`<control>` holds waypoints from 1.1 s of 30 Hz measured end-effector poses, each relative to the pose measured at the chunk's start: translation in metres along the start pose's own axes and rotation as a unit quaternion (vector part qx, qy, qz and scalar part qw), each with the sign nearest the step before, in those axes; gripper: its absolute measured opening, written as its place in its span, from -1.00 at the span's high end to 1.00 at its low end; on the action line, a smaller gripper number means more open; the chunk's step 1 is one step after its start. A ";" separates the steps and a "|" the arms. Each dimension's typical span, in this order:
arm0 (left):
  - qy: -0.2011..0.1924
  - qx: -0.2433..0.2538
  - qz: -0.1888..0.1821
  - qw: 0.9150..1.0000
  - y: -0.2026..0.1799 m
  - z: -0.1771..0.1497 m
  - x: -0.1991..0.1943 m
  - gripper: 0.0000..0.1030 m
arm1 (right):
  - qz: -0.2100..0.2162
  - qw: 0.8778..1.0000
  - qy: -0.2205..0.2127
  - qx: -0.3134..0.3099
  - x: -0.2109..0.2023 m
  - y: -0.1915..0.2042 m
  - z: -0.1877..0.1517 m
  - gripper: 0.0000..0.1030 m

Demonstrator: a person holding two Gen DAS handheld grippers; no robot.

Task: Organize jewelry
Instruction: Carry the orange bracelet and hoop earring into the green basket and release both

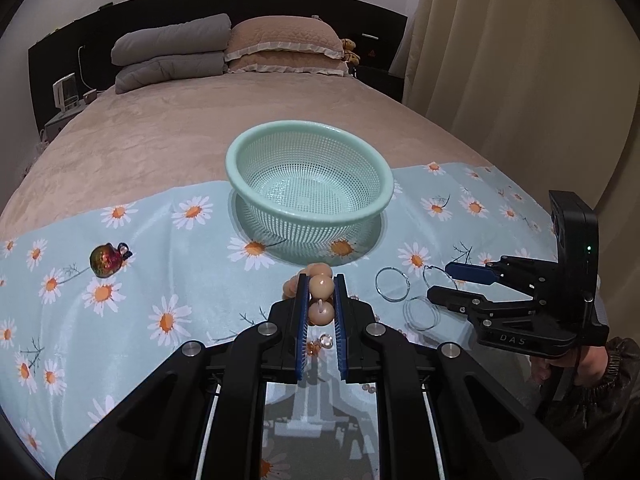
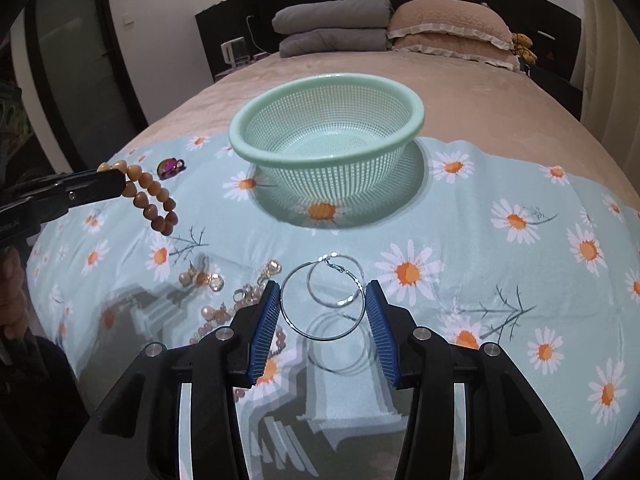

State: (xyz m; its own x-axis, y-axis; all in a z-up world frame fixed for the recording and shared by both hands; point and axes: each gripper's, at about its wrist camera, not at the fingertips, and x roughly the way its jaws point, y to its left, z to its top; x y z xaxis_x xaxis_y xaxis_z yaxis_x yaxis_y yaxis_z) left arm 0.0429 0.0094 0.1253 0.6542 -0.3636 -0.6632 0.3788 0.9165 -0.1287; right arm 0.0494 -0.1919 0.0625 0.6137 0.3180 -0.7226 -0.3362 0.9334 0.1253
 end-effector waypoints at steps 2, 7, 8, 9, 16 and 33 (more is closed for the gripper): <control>-0.004 0.005 0.000 1.000 0.000 0.014 0.001 0.76 | 0.002 1.000 -0.007 -0.004 0.001 -0.001 0.017 0.19; -0.015 0.016 -0.005 1.000 0.004 0.050 0.008 0.76 | 0.010 1.000 -0.028 -0.011 0.001 -0.005 0.062 0.19; -0.016 0.017 -0.007 1.000 0.005 0.057 0.011 0.76 | 0.011 0.999 -0.031 -0.012 0.002 -0.006 0.070 0.19; -0.017 0.018 -0.009 1.000 0.005 0.064 0.014 0.76 | 0.012 0.999 -0.034 -0.013 0.004 -0.007 0.078 0.19; -0.008 0.032 -0.005 0.999 0.013 0.097 0.051 0.76 | 0.016 0.999 -0.032 -0.026 0.038 -0.009 0.119 0.19; -0.008 -0.044 -0.004 0.999 0.065 0.092 0.064 -0.20 | -0.039 0.996 -0.039 -0.066 0.050 -0.017 0.117 -0.54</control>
State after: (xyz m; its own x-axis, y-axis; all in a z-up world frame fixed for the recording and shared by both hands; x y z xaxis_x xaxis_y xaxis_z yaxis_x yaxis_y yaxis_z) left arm 0.1696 0.0308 0.1421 0.6621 -0.3730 -0.6500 0.3255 0.9244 -0.1989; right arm 0.1693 -0.1721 0.1037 0.6929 0.2629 -0.6714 -0.3737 0.9273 -0.0226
